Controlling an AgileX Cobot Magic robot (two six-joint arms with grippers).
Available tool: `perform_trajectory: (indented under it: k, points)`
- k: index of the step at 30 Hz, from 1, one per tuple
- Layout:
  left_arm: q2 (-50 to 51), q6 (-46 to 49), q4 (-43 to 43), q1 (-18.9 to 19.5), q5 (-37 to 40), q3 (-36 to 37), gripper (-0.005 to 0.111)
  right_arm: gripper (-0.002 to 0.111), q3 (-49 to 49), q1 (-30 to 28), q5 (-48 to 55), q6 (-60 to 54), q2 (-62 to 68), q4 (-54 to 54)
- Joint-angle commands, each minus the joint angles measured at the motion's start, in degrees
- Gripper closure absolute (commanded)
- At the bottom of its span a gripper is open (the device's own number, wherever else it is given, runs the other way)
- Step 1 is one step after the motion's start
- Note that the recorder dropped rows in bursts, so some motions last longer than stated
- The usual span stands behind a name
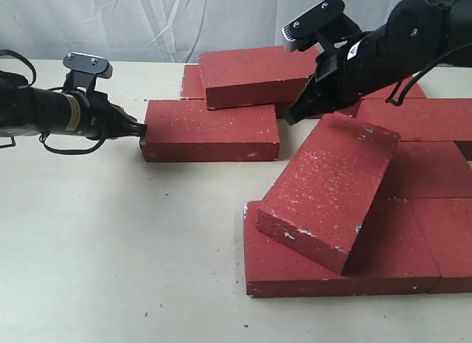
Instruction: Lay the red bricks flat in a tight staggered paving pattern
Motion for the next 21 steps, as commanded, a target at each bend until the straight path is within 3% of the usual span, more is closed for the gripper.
perform_trajectory:
  k: [1,5,9,18,21]
  points:
    - [0.03,0.01,-0.21,-0.11,1.01,-0.48,0.107,0.109,0.24,0.72,-0.69,-2.07,-0.57,7.21]
    - [0.03,-0.47,-2.27,0.73,2.6,-0.7,0.107,0.109,0.07,4.21,-0.8,-13.1,-0.57,12.42]
    - [1.34,-1.56,-1.48,0.86,-1.14,-1.89,0.107,0.109,-2.73,7.02,-1.63,-16.68,0.75,12.17]
    - [4.67,-14.84,12.91,-1.96,-0.85,-6.16,0.107,0.109,-18.36,7.62,19.66,-15.75,13.3,11.61]
    - [4.67,-15.33,13.7,-2.83,-0.83,-6.41,0.107,0.109,-21.87,7.62,21.81,-15.71,17.38,11.61]
